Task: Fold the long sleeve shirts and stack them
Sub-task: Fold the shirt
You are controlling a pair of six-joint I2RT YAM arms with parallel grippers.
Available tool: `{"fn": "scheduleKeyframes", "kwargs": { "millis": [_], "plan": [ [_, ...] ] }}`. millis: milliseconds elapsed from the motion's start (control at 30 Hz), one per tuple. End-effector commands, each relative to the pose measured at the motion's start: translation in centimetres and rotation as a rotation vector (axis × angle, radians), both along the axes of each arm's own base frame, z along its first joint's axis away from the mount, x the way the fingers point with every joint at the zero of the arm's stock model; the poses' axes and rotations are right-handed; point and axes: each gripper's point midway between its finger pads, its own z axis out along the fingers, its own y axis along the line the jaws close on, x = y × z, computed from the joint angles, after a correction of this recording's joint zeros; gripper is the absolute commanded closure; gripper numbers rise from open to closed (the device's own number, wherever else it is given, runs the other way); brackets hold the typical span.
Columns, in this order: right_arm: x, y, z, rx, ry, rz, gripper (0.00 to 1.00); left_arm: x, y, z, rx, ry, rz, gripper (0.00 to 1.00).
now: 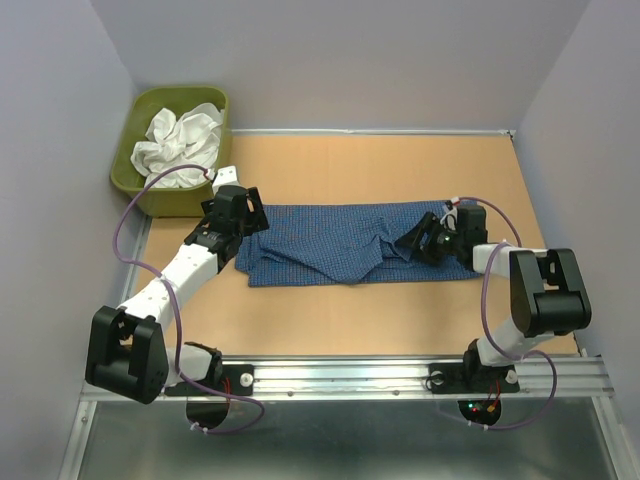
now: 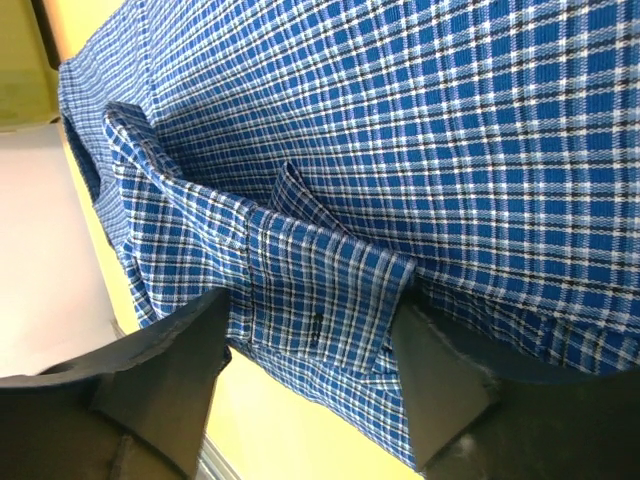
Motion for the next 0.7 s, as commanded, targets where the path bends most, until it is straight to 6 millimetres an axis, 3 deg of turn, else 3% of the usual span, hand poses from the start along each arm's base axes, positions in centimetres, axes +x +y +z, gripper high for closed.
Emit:
{"fn": "scheduleKeyframes", "kwargs": {
  "millis": [0,67,100,200,300,467,567,600,667],
  "plan": [
    [0.1,0.5,0.3,0.024,-0.045,0.024,0.34,0.7,0.2,1.2,0.001,-0.039,0.017,0.12],
    [0.4,0.5,1.1,0.027,-0.073,0.026,0.49,0.7,0.3,1.2,0.001,-0.041,0.021,0.12],
    [0.5,0.6,1.4,0.027,-0.083,0.028,0.49,0.7,0.3,1.2,0.001,-0.041,0.021,0.12],
    [1.0,0.6,2.9,0.033,-0.124,0.031,0.75,0.7,0.3,1.2,0.0,-0.04,0.021,0.12],
    [1.4,0.8,4.6,0.038,-0.147,0.033,0.87,0.6,0.3,1.2,0.0,-0.038,0.021,0.12],
    [2.6,0.3,7.5,-0.002,-0.196,0.019,0.99,0.7,0.3,1.3,-0.002,-0.042,0.022,0.12],
    [3.3,-0.7,8.4,-0.079,-0.204,-0.01,0.99,0.7,0.4,1.5,-0.001,-0.045,0.022,0.12],
    [4.1,-1.0,9.6,-0.098,-0.232,-0.02,0.99,0.7,0.4,1.5,0.001,-0.046,0.023,0.12],
    [4.6,-2.1,9.7,-0.167,-0.212,-0.055,1.0,0.6,0.4,1.5,0.001,-0.046,0.021,0.12]
  ]
}}
